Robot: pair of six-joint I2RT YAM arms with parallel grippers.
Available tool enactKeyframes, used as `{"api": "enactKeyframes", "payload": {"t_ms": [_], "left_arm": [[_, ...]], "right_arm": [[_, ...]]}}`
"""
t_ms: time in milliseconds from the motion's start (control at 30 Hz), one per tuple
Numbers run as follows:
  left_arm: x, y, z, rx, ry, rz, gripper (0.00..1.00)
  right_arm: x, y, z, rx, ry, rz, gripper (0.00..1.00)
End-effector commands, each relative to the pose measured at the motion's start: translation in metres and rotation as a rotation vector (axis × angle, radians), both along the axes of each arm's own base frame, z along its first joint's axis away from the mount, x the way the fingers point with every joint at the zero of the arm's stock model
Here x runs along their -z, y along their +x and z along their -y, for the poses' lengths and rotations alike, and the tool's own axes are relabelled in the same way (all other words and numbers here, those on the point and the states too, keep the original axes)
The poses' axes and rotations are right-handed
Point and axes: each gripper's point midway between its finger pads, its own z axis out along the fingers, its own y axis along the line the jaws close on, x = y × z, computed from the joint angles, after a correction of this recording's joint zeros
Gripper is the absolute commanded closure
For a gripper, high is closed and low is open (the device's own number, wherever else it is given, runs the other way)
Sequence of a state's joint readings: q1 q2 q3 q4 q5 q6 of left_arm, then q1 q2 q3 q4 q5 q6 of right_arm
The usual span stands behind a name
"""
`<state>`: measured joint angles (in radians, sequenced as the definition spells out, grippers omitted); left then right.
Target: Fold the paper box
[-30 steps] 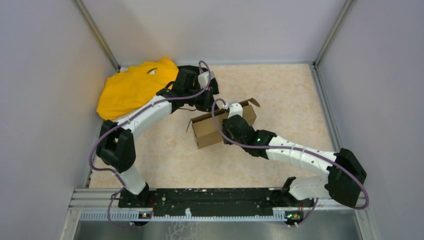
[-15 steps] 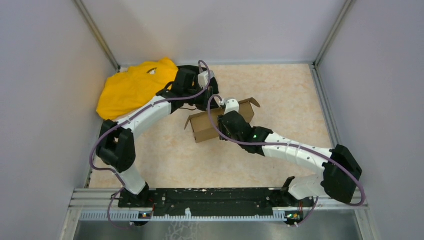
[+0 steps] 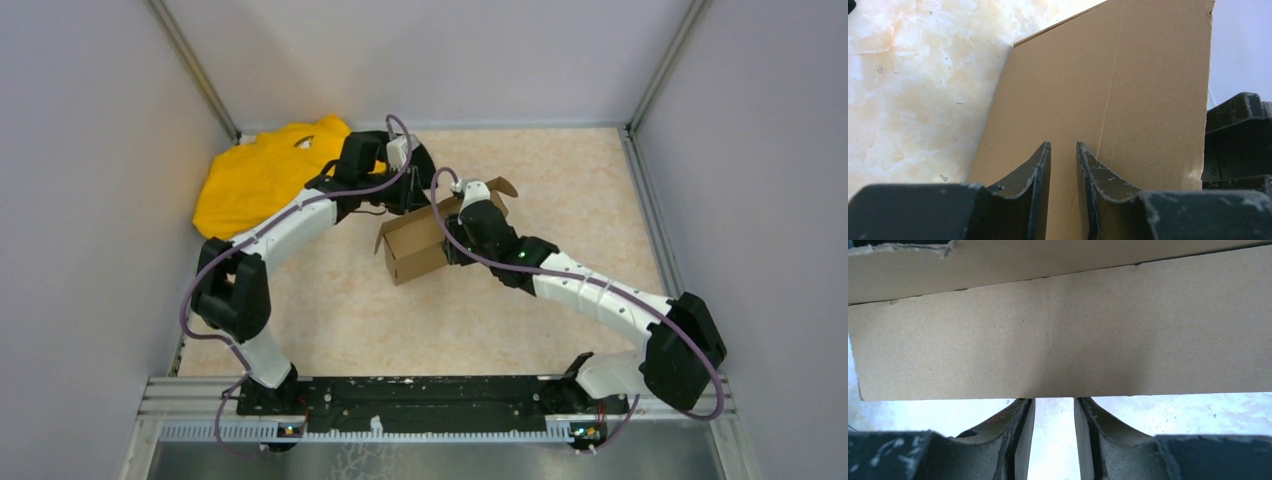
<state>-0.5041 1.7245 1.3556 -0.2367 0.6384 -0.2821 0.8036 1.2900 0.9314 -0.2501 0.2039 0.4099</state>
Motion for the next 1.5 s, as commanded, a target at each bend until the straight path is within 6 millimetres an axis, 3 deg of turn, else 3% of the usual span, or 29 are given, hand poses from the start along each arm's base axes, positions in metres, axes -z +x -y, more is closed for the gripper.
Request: {"api": "enactKeyframes", "payload": {"t_ms": [0,333,433,500,700,900,1300,1467], "left_arm": [[0.000,-0.019,0.005,0.096,-0.035,-0.050,0.68],[-0.005,-0.012,-0.005,0.083,-0.047,-0.043,0.68],[-0.005,-0.012,-0.006,0.085,-0.051,-0.046,0.68],[-0.006,-0.014,-0.006,0.088,-0.052,-0.048,0.68],[-0.011,-0.021,-0.007,0.102,-0.073,-0.045,0.68],[-0.013,-0.024,-0.009,0.097,-0.074,-0.032,0.68],[-0.009,-0.029,-0.014,0.087,-0.069,-0.034,0.67],[-0.011,-0.031,-0.014,0.087,-0.072,-0.029,0.61]], "right_arm": [[-0.071,0.028,-0.014,0.011,0.145,0.159,0.65],[-0.096,0.028,-0.019,-0.028,0.176,0.173,0.62],[-0.097,0.029,-0.022,-0.039,0.177,0.172,0.57],[-0.095,0.028,-0.023,-0.045,0.176,0.166,0.52],[-0.082,0.022,-0.020,-0.048,0.179,0.141,0.53],[-0.085,0.015,-0.019,-0.054,0.233,0.160,0.40],[-0.081,0.005,-0.018,-0.054,0.301,0.148,0.36],[-0.081,0.004,-0.016,-0.045,0.317,0.148,0.34]]}}
